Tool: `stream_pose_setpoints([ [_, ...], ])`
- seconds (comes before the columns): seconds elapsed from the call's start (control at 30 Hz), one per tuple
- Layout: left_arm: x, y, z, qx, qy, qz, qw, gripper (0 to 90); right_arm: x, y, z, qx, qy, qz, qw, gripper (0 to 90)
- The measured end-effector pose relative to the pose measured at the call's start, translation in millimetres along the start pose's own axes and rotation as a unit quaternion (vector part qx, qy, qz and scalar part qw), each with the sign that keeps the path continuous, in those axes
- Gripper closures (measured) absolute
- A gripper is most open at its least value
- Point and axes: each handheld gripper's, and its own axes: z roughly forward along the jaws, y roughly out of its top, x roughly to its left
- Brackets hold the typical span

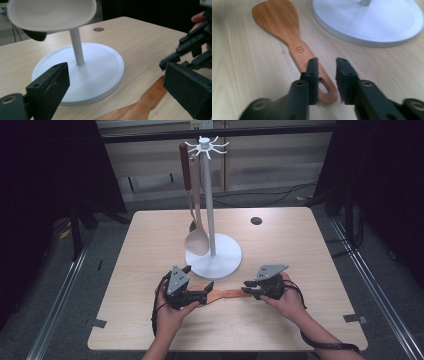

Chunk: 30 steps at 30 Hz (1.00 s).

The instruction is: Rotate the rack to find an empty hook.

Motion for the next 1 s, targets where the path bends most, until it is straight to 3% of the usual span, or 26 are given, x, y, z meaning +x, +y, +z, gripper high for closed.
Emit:
stream_pose_setpoints([
  [0.1,-2.1,-0.5,6.3,0.019,-0.018,0.002,0.9997,9.2,-4.3,-1.9,-8.1,-0.010,-0.007,0.012,0.9999,62.2],
  [0.27,-9.6,-0.3,19.1,0.052,-0.057,0.012,0.9969,15.6,-11.1,-9.2,-23.1,-0.030,-0.025,0.053,0.9978,38.0],
  [0.47,-17.5,-0.3,35.2,0.085,-0.082,0.015,0.9929,21.1,-17.0,-17.0,-38.8,-0.043,-0.041,0.085,0.9946,25.9],
  [0.63,-20.9,-1.4,47.4,0.117,-0.103,0.018,0.9876,24.8,-18.5,-23.8,-47.4,-0.048,-0.047,0.094,0.9933,21.1],
  [0.7,-22.9,-1.9,52.4,0.132,-0.114,0.027,0.9843,25.1,-18.6,-26.0,-50.8,-0.051,-0.049,0.098,0.9928,19.9],
  [0.83,-27.8,-3.4,61.1,0.152,-0.123,0.047,0.9796,26.3,-19.0,-31.0,-57.5,-0.054,-0.054,0.105,0.9915,17.2],
  [1.0,-30.6,-6.3,72.4,0.178,-0.132,0.055,0.9736,28.5,-20.5,-38.2,-65.2,-0.054,-0.063,0.115,0.9899,16.2],
])
